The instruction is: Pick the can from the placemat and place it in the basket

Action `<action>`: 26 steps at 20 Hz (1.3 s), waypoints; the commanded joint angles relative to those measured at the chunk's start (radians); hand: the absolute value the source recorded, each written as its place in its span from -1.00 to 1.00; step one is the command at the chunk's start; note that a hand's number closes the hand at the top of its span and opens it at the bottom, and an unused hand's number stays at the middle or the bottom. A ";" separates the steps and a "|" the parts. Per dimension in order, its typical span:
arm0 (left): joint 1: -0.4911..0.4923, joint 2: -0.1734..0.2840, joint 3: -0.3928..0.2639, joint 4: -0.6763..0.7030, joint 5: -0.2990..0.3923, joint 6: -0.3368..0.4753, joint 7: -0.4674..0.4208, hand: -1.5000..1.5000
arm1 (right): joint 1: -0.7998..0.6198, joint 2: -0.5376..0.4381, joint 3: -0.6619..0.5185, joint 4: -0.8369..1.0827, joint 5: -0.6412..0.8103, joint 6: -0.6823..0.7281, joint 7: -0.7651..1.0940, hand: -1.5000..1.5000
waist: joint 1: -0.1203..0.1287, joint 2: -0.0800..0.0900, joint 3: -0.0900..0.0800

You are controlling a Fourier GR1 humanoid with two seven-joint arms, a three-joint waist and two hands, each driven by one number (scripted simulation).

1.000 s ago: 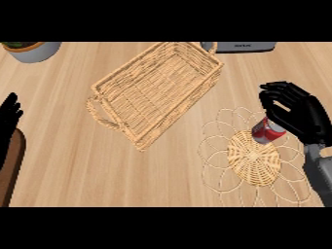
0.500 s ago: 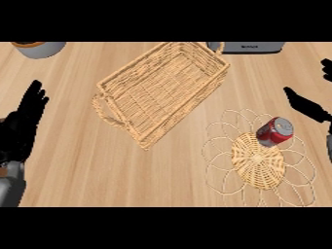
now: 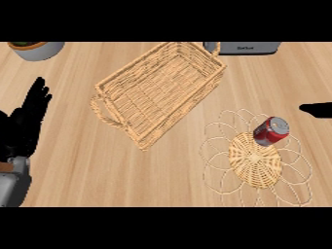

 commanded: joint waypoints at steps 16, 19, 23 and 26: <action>0.033 -0.061 0.005 -0.031 -0.026 -0.007 -0.020 0.00 | 0.062 -0.120 -0.069 -0.605 -0.214 0.441 0.677 -1.00 | 0.015 0.010 0.011; 0.024 -0.025 0.038 -0.047 -0.015 -0.041 0.006 0.00 | 0.135 -0.064 -0.085 -0.601 -0.161 0.398 0.599 -1.00 | 0.017 0.011 0.012; 0.024 -0.055 0.022 -0.041 -0.038 -0.042 -0.012 0.00 | 0.203 0.016 -0.068 -0.606 -0.079 0.371 0.561 -1.00 | 0.019 0.012 0.012; -0.058 -0.058 0.045 0.024 -0.055 -0.033 0.033 0.00 | 0.278 0.052 -0.079 -0.624 -0.032 0.385 0.496 -1.00 | 0.014 0.013 0.012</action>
